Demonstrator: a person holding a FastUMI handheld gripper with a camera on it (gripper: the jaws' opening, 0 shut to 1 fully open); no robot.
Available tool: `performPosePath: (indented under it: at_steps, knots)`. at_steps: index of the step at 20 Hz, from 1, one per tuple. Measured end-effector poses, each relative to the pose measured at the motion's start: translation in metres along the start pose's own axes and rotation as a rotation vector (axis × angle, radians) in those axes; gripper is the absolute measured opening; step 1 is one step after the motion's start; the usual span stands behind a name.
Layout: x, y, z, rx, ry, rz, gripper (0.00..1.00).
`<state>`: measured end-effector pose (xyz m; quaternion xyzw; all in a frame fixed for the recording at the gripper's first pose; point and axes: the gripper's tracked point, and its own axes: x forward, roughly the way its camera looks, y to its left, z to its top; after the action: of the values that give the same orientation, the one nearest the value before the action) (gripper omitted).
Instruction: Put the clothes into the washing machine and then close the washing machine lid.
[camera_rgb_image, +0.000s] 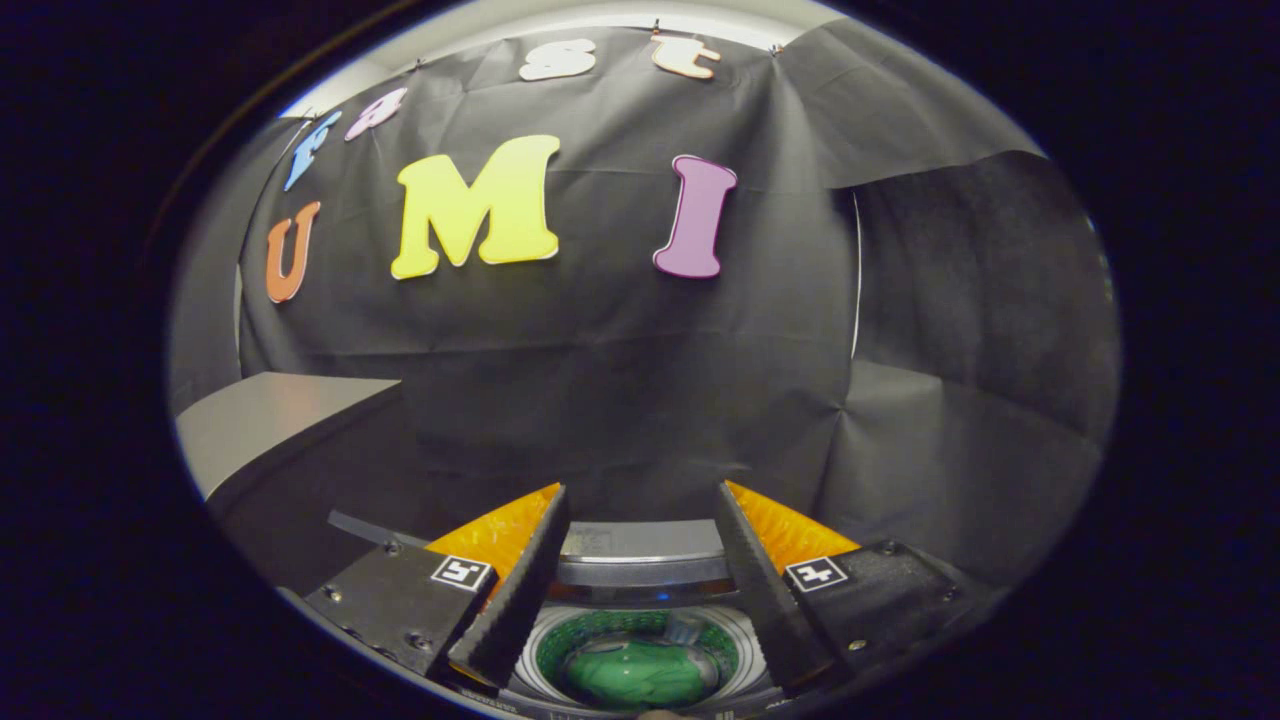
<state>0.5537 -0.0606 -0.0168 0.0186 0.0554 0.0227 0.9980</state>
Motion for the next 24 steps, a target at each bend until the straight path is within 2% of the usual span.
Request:
performPosePath:
  at_steps: [8,14,18,22,24]
  knots:
    - [-0.006,0.0,-0.013,-0.015,0.042,0.027,0.93]
    - [-0.053,-0.005,-0.058,0.006,0.112,0.015,0.93]
    - [-0.122,-0.009,-0.087,0.031,0.134,-0.036,0.93]
    - [-0.231,0.006,-0.102,0.036,0.096,-0.098,0.93]
    - [-0.287,0.028,-0.109,0.042,0.075,-0.103,0.93]
